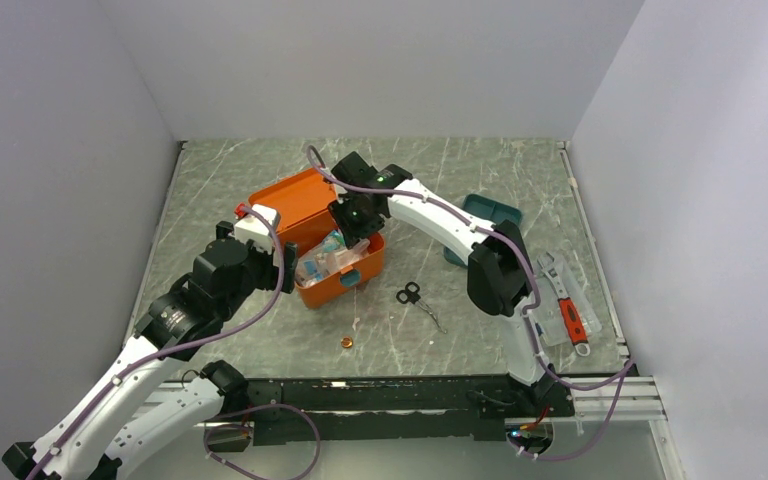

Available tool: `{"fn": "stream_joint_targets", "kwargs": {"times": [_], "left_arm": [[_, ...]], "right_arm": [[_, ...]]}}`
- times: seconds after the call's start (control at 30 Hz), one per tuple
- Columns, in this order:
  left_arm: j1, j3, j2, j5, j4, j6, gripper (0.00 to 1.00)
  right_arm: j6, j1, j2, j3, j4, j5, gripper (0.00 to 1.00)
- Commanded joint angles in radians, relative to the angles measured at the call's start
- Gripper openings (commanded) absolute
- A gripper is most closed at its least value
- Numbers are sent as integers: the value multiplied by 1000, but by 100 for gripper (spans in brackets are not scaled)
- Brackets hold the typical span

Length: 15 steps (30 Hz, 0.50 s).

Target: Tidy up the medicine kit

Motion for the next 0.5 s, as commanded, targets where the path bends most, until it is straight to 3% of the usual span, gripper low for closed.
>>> {"fn": "stream_joint_targets", "kwargs": {"times": [0.0,0.47], "left_arm": [[-3,0,-4,-1,36,-5,99],[-3,0,-3,-2,35,-4,99]], "right_arm": [[20,8,-31,57,4,60,37],[13,12,-50,115,-20,67,47]]}}
